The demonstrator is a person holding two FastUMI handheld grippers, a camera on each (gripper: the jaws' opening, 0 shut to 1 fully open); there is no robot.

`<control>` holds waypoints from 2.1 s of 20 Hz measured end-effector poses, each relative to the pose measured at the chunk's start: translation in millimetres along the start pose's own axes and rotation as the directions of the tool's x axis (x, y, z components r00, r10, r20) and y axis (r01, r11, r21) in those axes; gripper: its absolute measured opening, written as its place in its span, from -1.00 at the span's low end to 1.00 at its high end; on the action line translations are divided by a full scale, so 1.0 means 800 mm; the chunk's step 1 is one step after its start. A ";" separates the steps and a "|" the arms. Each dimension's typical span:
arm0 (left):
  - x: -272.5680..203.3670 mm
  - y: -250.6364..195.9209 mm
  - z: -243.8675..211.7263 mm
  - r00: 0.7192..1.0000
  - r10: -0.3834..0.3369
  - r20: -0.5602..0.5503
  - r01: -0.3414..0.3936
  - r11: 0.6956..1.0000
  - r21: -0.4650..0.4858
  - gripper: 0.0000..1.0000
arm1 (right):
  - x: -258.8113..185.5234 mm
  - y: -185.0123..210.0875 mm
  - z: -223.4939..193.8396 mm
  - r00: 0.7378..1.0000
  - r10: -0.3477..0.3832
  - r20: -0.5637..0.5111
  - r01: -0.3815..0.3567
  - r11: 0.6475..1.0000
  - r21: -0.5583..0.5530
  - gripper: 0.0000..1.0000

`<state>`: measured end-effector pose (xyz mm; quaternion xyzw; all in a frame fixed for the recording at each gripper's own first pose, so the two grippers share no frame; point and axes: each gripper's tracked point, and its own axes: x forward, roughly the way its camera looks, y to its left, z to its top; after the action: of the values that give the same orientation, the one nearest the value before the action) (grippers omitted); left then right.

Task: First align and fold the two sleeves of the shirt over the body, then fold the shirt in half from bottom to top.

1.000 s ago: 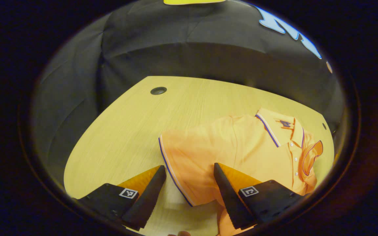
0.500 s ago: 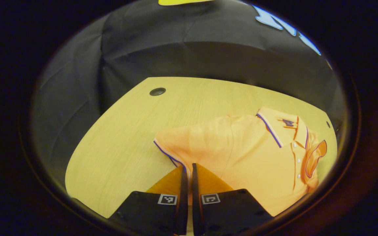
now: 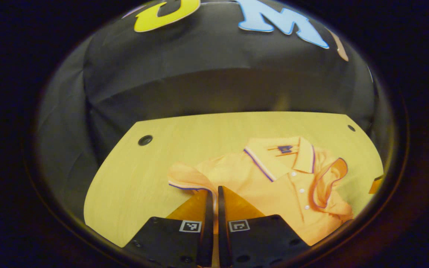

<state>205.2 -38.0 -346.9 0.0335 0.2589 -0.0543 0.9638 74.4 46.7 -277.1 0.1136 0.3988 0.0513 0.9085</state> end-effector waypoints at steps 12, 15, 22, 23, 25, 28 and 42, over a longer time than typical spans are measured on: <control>-0.020 -0.151 -0.052 0.975 -0.196 -0.104 0.210 0.967 0.147 -0.26 | -0.029 -0.050 -0.031 0.999 -0.038 -0.004 0.038 0.996 0.077 -0.43; -0.033 -0.138 -0.054 0.978 -0.174 -0.113 0.188 0.973 0.130 0.11 | -0.036 -0.058 -0.043 0.999 -0.033 -0.011 0.033 0.996 0.083 -0.43; -0.122 -0.085 -0.094 0.977 -0.124 -0.176 0.134 0.990 0.047 0.60 | -0.056 -0.061 -0.107 0.993 0.015 -0.116 -0.015 1.000 -0.003 -0.34; -0.136 -0.078 -0.106 0.974 -0.116 -0.196 0.127 0.991 0.041 0.62 | -0.059 -0.061 -0.121 0.990 0.021 -0.140 -0.023 1.000 -0.014 -0.17; -0.168 -0.066 -0.136 0.965 -0.103 -0.242 0.112 0.993 0.026 0.60 | -0.065 -0.057 -0.149 0.981 0.049 -0.188 -0.054 0.998 -0.022 0.07; -0.217 -0.048 -0.188 0.941 -0.080 -0.328 0.087 0.996 0.007 0.60 | -0.072 -0.052 -0.197 0.958 0.070 -0.278 -0.080 0.996 -0.025 0.42; -0.329 -0.017 -0.341 0.801 -0.020 -0.598 0.054 0.998 0.040 0.62 | -0.093 -0.074 -0.321 0.852 -0.128 -0.508 -0.011 0.965 -0.263 0.76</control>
<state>-158.2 -3.0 -450.5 0.0705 0.5482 -0.0669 0.8307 -164.6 18.1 -407.3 -0.0351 0.6231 0.1033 0.7745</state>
